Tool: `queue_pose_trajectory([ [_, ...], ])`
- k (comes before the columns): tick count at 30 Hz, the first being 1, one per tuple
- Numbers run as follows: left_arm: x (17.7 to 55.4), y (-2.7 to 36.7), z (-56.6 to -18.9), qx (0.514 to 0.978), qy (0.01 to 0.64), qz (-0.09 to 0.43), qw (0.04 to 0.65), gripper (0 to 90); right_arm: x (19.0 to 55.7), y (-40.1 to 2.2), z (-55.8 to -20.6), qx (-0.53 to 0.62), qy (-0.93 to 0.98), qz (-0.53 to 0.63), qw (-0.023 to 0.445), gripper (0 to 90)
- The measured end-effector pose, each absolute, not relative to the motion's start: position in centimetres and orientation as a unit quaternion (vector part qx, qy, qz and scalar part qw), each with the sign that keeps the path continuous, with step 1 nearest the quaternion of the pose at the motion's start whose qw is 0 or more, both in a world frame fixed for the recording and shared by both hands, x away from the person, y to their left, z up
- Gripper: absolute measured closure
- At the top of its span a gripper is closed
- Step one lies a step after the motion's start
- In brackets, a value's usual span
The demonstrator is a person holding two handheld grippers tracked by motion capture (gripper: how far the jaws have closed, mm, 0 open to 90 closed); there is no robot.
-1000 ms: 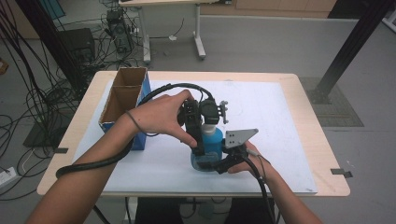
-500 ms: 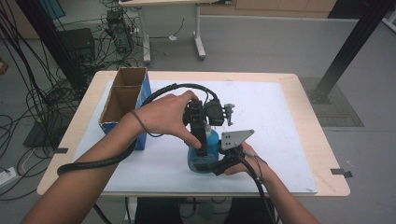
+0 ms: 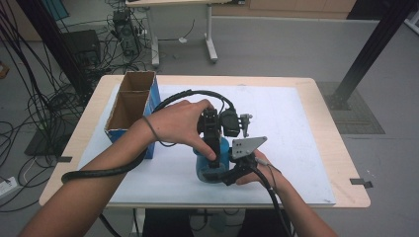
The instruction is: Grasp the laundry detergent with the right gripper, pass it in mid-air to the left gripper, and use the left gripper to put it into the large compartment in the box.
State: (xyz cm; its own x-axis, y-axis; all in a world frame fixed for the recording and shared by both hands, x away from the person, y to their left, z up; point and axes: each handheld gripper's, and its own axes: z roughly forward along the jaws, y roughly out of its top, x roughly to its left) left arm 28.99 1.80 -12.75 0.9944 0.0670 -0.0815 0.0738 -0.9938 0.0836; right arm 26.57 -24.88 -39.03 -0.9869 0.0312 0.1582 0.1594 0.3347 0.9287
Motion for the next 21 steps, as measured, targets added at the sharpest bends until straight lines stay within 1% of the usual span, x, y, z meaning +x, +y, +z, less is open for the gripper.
queue_pose_trajectory([
  [21,28.83,1.56,-12.79,0.998,0.035,-0.039,0.036,9.4,26.41,-25.12,-39.08,-0.063,-0.814,-0.575,0.053,40.2],
])
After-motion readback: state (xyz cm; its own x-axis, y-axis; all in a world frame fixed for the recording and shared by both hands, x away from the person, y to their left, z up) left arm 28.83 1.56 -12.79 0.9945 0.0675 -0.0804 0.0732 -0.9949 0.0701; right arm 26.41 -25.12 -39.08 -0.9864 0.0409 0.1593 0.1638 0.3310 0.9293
